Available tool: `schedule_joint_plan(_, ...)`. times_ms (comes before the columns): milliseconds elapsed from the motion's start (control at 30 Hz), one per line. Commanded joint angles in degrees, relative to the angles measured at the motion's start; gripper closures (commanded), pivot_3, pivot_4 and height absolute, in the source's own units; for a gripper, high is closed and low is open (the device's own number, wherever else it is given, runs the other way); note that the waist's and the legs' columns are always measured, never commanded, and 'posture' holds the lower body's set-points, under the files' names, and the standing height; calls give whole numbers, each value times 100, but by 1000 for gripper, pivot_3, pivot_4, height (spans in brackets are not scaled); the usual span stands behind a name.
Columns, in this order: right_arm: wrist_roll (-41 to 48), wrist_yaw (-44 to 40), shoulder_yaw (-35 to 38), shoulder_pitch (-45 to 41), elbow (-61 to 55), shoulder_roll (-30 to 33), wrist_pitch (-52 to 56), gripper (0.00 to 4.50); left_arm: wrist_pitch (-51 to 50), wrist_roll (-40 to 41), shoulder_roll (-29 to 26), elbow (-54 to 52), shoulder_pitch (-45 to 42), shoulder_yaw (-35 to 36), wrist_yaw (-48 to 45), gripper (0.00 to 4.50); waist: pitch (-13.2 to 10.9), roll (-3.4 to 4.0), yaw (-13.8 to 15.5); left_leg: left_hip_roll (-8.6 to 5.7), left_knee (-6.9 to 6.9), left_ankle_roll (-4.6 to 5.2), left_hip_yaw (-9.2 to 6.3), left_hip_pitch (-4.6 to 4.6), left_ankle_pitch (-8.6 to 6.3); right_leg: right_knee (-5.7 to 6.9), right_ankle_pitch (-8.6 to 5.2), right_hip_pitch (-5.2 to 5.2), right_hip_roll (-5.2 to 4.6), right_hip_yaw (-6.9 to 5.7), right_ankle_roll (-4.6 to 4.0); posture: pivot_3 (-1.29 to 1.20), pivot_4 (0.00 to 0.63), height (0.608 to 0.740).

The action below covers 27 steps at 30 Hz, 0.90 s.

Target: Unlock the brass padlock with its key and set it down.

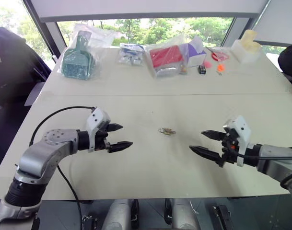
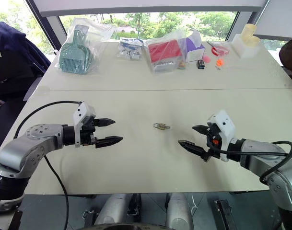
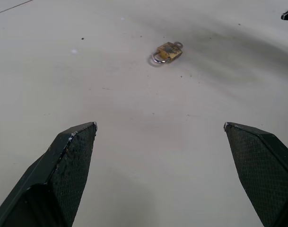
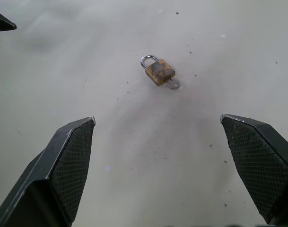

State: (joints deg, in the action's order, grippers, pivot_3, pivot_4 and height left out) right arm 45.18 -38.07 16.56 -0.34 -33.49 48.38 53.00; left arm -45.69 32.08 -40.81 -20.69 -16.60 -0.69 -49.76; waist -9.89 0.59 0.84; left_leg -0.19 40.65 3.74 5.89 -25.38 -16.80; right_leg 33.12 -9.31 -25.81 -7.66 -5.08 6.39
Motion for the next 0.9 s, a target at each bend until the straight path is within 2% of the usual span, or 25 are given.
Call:
schedule_joint_plan(33, -2, 30, 48, -60, -70, -12, -89, 91, 185, -58, 4, -5, -125, 130, 75, 0, 0, 0, 3, 0, 0, 0, 0, 0, 0, 0, 0, 0, 0, 0, 0, 0, 150, 735)
schedule_joint_plan(633, -43, 174, -48, 14, -116, -107, -105, 91, 217, -28, -1, 136, -250, 38, 15, 0, 0, 0, -1, 0, 0, -1, 1, 0, 1, 1, 0, 1, 1, 0, 0, 0, 150, 735)
schedule_joint_plan(900, -16, 359, -17, -83, -195, -205, -59, 91, 307, -76, -193, 514, -716, -4, -348, 0, 0, 0, -2, -1, 0, -1, 1, 0, 2, 1, 0, 1, 2, -1, 0, 0, 150, 735)
